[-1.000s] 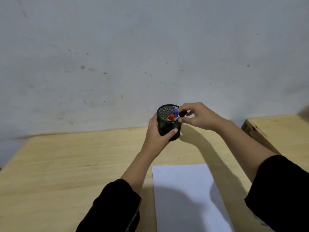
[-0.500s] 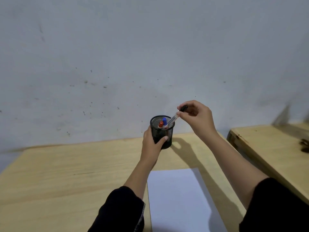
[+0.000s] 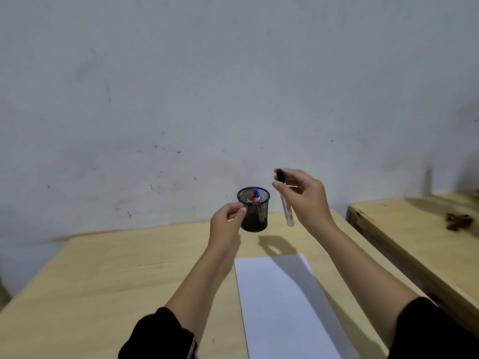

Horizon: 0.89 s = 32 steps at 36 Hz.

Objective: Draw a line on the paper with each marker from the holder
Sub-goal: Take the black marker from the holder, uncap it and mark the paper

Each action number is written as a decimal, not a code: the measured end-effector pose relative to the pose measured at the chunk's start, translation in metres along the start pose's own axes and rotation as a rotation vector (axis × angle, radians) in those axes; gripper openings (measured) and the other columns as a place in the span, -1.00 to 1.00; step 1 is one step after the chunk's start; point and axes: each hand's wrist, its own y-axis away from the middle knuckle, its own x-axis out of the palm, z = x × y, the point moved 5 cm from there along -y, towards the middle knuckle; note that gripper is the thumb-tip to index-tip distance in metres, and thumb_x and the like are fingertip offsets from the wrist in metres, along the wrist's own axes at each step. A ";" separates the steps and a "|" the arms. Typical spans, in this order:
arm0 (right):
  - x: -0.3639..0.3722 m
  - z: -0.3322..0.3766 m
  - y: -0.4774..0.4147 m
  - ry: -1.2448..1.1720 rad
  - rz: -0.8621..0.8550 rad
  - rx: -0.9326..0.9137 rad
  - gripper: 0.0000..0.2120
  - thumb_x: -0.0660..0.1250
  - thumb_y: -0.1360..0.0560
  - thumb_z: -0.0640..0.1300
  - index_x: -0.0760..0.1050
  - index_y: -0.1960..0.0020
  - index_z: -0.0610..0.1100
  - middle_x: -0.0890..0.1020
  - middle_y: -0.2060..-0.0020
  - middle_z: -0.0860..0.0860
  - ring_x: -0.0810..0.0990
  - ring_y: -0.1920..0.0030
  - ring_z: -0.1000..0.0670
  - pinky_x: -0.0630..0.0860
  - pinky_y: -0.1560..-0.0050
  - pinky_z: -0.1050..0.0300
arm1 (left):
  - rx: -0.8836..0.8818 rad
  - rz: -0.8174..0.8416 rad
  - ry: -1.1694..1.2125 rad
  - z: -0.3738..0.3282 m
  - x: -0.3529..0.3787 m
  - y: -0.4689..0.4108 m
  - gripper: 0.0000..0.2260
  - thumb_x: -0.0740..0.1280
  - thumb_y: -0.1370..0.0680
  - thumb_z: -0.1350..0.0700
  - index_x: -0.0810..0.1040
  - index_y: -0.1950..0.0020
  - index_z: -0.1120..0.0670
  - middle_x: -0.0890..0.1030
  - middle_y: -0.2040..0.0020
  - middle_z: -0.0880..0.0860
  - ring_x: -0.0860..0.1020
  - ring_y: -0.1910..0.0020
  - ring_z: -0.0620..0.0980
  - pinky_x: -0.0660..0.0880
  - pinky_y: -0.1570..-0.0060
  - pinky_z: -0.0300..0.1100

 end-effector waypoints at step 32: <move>0.038 0.002 0.052 0.433 0.428 -0.060 -0.80 0.45 -0.37 -0.19 0.67 0.00 -0.07 0.66 0.19 -0.14 0.58 0.14 -0.13 0.53 0.02 -0.04 | 0.315 0.213 -0.436 -0.062 -0.026 0.043 -0.91 0.38 -0.49 0.18 0.63 0.03 0.14 0.65 0.06 0.11 0.59 0.08 0.00 0.48 0.04 -0.30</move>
